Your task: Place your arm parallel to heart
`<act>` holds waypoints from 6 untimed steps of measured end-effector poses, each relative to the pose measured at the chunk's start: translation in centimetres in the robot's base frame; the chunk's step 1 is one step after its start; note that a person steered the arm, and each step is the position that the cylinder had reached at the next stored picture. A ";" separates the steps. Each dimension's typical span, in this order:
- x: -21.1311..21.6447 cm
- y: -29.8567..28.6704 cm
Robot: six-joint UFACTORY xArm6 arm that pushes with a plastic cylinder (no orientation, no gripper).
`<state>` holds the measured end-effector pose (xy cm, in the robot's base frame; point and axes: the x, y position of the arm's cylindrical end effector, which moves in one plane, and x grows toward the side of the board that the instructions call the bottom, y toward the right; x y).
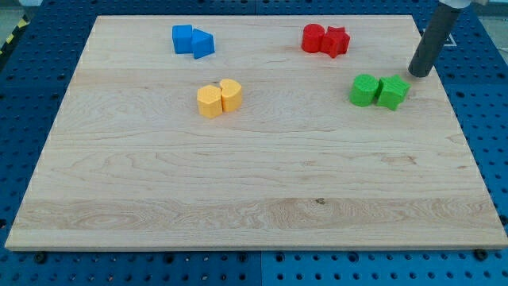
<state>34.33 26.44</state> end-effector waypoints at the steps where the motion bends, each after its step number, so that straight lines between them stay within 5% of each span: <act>1: 0.0 0.0; 4: 1.7 -17.4; 6: 4.1 -21.2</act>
